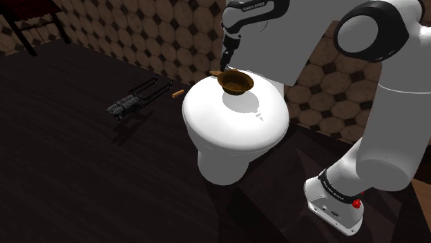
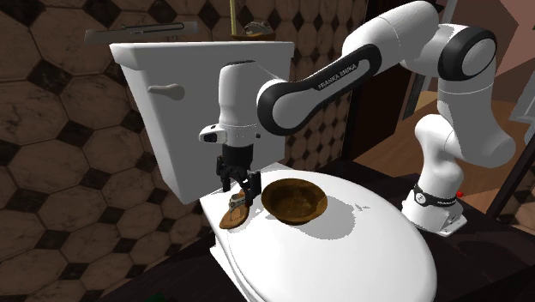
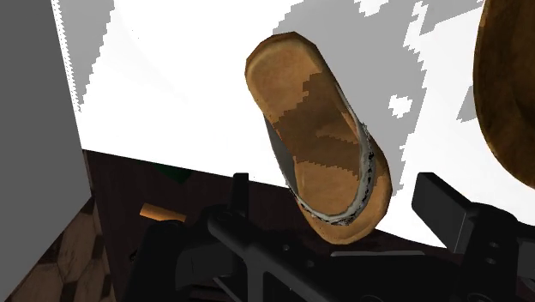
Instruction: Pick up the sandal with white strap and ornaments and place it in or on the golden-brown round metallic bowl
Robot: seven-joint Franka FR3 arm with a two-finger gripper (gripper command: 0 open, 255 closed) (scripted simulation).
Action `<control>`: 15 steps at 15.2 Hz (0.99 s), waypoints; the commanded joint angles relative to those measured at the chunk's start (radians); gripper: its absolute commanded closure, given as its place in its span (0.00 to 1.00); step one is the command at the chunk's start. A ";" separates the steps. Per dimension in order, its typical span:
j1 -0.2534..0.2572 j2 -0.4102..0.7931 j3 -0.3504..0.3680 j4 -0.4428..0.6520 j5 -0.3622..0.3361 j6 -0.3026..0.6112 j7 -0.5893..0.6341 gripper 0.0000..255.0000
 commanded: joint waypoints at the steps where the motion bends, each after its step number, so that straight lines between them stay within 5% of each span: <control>1: -0.002 0.009 0.001 -0.003 0.003 0.012 -0.004 0.00; 8: -0.002 0.009 0.001 -0.003 0.003 0.012 -0.004 0.00; 9: -0.002 0.009 0.001 -0.003 0.003 0.012 -0.004 1.00; 15: -0.002 0.009 0.001 -0.003 0.003 0.012 -0.004 1.00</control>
